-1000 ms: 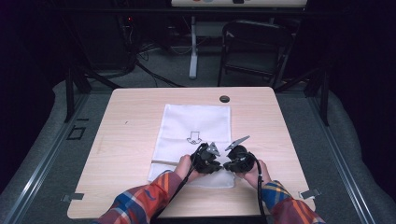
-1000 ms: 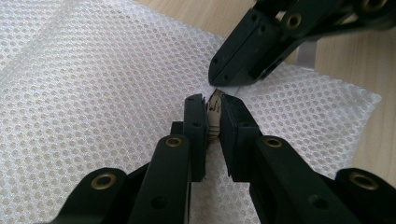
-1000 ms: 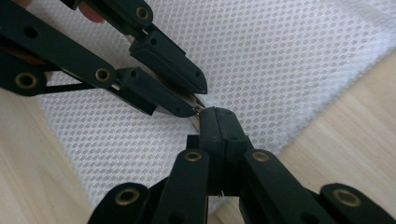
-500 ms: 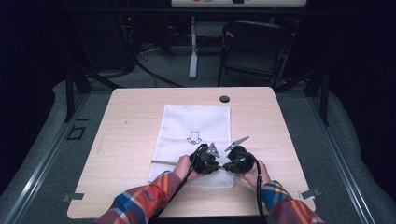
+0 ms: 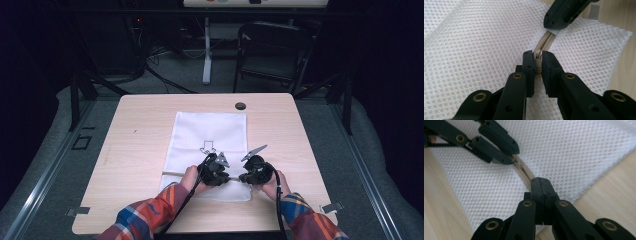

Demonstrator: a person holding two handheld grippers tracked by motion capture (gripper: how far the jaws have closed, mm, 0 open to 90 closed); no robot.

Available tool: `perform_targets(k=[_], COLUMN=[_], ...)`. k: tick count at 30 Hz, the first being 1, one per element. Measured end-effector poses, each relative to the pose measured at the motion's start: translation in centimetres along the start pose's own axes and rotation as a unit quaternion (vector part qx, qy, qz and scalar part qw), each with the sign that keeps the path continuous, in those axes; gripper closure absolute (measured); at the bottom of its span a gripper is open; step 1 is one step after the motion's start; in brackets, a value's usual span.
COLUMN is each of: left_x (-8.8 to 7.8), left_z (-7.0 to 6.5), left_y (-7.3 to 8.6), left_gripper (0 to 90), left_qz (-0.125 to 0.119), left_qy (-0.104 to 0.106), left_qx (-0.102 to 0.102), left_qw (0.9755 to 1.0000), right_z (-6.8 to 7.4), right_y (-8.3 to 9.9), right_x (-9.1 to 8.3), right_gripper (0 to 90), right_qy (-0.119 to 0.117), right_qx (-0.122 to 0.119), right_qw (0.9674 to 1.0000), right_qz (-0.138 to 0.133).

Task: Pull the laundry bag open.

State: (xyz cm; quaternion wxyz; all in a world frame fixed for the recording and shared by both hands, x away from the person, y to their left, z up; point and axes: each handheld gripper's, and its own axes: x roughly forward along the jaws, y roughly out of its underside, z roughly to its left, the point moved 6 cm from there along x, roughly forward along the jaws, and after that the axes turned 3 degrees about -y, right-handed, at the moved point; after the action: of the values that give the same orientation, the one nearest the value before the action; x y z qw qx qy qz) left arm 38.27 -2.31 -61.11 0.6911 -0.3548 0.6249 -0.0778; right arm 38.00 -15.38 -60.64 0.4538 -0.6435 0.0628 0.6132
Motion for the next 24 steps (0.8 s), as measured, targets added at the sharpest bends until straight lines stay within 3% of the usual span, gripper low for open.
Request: perform_targets(k=[2,4,13,16,24], left_x=[0.1,0.2,0.2,0.2,0.3], left_z=[0.0,-0.1,-0.2,-0.2,-0.2], left_y=[0.0,-0.1,-0.2,-0.2,-0.2], left_gripper=[80.9,80.9,80.8,80.9,80.9], left_qz=[-0.002,-0.005,-0.007,-0.005,-0.005], left_qy=[-0.003,-0.009,-0.012,-0.012,-0.013], left_qx=[-0.006,-0.009,-0.016,-0.015,-0.015], left_qw=[1.0,0.9999,0.9998,0.9998,0.9998], right_z=[0.2,0.3,0.5,0.6,0.5], right_y=[-0.3,-0.3,-0.4,-0.5,-0.4], right_x=[-0.1,0.0,0.9,0.9,0.9], right_gripper=[90.0,90.0,90.0,90.0,90.0], right_qy=[-0.003,-0.005,0.018,0.027,0.028], right_qx=[0.002,-0.008,-0.033,-0.04,-0.057], right_qw=[0.9999,0.9999,0.9992,0.9985,0.9979], right_qz=[-0.014,-0.011,-0.011,-0.025,-0.015])
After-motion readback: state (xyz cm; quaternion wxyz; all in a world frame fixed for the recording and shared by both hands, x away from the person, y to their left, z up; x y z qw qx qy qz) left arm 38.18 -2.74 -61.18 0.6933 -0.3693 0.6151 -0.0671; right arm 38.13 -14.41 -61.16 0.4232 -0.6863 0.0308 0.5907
